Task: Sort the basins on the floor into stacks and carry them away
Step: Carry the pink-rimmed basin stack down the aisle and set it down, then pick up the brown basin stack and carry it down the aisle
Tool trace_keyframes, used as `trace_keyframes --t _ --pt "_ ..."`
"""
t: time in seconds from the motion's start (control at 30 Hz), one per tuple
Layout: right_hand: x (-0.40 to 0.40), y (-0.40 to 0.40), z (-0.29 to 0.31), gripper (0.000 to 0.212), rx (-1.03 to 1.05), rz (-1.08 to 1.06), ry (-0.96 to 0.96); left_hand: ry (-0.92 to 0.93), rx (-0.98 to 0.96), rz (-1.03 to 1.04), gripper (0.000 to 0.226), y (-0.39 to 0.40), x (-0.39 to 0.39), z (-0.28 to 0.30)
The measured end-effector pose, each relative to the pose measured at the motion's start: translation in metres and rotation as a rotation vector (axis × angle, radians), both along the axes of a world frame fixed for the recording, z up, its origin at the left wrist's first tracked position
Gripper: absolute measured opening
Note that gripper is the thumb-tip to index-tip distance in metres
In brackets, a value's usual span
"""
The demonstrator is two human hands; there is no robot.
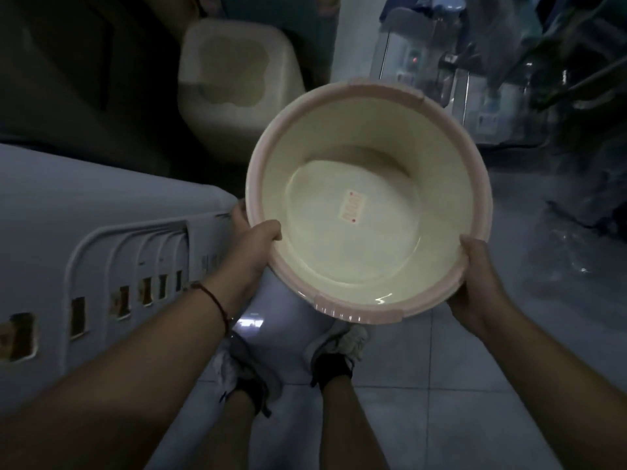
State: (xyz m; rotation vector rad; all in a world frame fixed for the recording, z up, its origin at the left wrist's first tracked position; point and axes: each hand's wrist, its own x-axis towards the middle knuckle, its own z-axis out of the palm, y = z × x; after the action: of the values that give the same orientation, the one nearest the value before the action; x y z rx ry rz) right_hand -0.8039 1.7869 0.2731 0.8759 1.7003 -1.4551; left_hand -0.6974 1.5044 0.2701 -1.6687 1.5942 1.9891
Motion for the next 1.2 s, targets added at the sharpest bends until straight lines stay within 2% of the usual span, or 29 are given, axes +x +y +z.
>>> trace_keyframes --t 0.1,0.17,0.43,0.57,0.67,0.77,0.83,0.87,0.93,1.0,1.1,1.2 --pt "0.002 0.005 -0.010 0.023 0.135 0.036 0.001 -0.001 -0.021 -0.010 0.063 0.004 0.005 -0.007" --pt "0.004 0.008 -0.017 0.024 0.209 0.087 0.013 -0.010 -0.035 -0.018 0.064 0.007 0.008 -0.008" --pt "0.001 0.008 -0.017 0.025 0.288 0.140 0.039 -0.014 -0.050 -0.035 0.061 0.004 0.009 -0.014" --pt "0.000 0.006 -0.013 0.013 0.314 0.204 0.019 -0.052 -0.017 -0.121 0.056 -0.005 0.010 -0.019" --pt "-0.001 0.004 -0.001 0.027 0.377 0.299 0.000 -0.114 -0.034 -0.221 0.061 -0.012 0.011 -0.016" --pt "-0.004 -0.007 0.030 0.064 0.539 0.509 0.045 -0.172 -0.183 -0.428 0.080 -0.023 0.010 0.012" --pt "-0.010 -0.028 0.074 0.079 0.704 0.730 0.176 -0.182 -0.320 -0.627 0.098 -0.035 0.006 0.053" --pt "-0.014 -0.042 0.103 0.081 0.762 0.867 0.276 -0.192 -0.397 -0.726 0.098 -0.044 0.002 0.084" --pt "-0.024 -0.082 0.179 0.080 0.810 1.104 0.440 -0.226 -0.565 -0.896 0.091 -0.068 -0.005 0.159" --pt "-0.035 -0.130 0.268 0.077 0.810 1.254 0.604 -0.246 -0.781 -1.009 0.082 -0.096 -0.009 0.251" --pt "-0.045 -0.201 0.397 0.076 0.786 1.394 0.877 -0.328 -1.136 -1.075 0.077 -0.144 0.002 0.394" --pt "-0.045 -0.268 0.515 0.076 0.739 1.434 1.125 -0.422 -1.368 -0.964 0.071 -0.193 0.031 0.517"
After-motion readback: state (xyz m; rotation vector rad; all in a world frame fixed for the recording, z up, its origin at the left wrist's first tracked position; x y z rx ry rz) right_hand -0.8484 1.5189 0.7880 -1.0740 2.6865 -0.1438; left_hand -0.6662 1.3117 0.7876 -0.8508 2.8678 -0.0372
